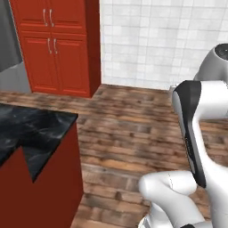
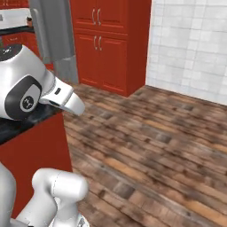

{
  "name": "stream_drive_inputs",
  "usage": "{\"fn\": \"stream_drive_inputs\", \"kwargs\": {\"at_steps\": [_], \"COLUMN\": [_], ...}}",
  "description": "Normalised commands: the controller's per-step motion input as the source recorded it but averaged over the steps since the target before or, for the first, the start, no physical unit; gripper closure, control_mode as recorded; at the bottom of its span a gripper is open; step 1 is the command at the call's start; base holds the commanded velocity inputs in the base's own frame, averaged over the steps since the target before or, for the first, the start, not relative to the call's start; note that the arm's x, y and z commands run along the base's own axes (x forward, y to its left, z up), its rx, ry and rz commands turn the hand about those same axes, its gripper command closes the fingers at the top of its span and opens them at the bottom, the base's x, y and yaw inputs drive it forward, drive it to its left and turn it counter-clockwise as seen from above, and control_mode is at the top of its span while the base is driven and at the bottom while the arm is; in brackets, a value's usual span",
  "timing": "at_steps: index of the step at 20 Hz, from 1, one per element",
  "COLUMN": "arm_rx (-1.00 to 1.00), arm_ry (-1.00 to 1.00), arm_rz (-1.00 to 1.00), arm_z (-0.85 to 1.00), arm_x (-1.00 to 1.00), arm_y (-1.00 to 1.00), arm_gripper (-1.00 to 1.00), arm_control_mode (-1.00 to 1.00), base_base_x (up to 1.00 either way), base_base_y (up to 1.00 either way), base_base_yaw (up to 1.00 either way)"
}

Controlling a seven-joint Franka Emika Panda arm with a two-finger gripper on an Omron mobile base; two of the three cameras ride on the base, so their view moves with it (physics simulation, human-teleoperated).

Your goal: Take the cheese, steak, and squash from the fridge and place them on the plate on the dining counter to create an appetizer plate.

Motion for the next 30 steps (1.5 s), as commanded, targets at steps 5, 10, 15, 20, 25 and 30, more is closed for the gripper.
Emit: {"fn": "stream_drive_inputs", "kwargs": {"at_steps": [5, 10, 15, 20, 25, 30], "arm_rx": [0.0, 0.0, 0.0, 0.0, 0.0, 0.0], "arm_ry": [0.0, 0.0, 0.0, 0.0, 0.0, 0.0], "arm_rz": [0.0, 0.0, 0.0, 0.0, 0.0, 0.0], "arm_z": [0.0, 0.0, 0.0, 0.0, 0.0, 0.0], "arm_x": [0.0, 0.0, 0.0, 0.0, 0.0, 0.0], "arm_y": [0.0, 0.0, 0.0, 0.0, 0.0, 0.0], "arm_gripper": [-1.0, -1.0, -1.0, -1.0, -1.0, -1.0], "arm_control_mode": [1.0, 1.0, 1.0, 1.0, 1.0, 1.0], "base_base_x": [1.0, 1.0, 1.0, 1.0, 1.0, 1.0], "base_base_y": [-0.74, -0.8, -0.79, -0.77, -0.8, -0.81], "base_base_yaw": [0.47, 0.49, 0.5, 0.5, 0.49, 0.48]}}
